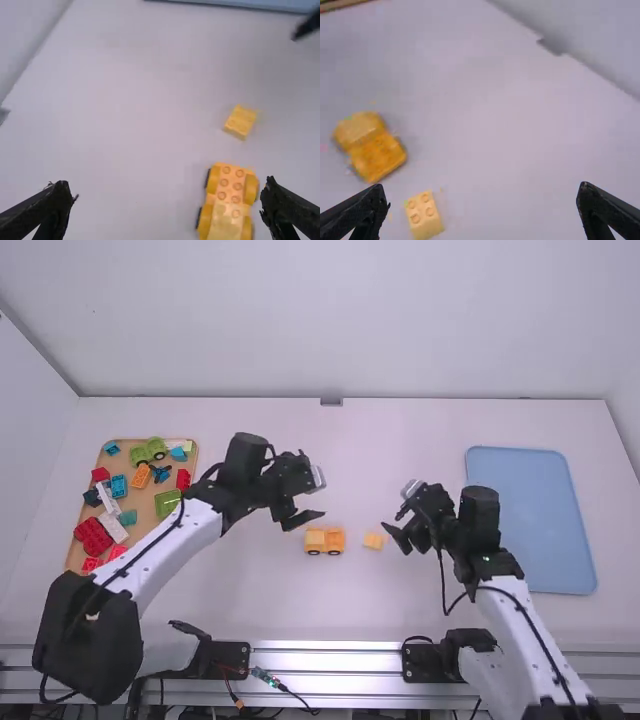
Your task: Assemble lego blocks to make yellow taxi
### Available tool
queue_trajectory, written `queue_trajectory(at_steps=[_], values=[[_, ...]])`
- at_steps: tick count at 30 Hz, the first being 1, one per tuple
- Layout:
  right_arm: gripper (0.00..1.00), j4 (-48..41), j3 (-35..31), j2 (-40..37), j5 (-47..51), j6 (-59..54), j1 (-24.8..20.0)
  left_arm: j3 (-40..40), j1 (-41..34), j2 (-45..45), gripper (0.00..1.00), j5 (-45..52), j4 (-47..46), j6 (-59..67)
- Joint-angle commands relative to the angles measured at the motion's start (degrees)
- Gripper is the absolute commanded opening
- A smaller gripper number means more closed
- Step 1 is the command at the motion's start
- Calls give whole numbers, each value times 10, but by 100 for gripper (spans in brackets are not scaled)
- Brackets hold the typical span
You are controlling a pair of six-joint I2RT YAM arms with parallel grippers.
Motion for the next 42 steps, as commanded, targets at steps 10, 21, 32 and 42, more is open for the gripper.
queue_trajectory(at_steps=[10, 21, 32, 42], values=[[99, 80, 1, 243, -98, -201, 33, -101, 32, -14, 99, 122, 49, 125], [96, 90, 0, 324, -155, -303, 11, -125, 56, 139, 99, 243, 170, 157], [95, 174, 0, 422, -174, -299, 25, -125, 55, 230, 99, 250, 198, 171], [94, 181, 0, 423, -169, -286, 21, -188, 49, 273, 99, 264, 346, 139]])
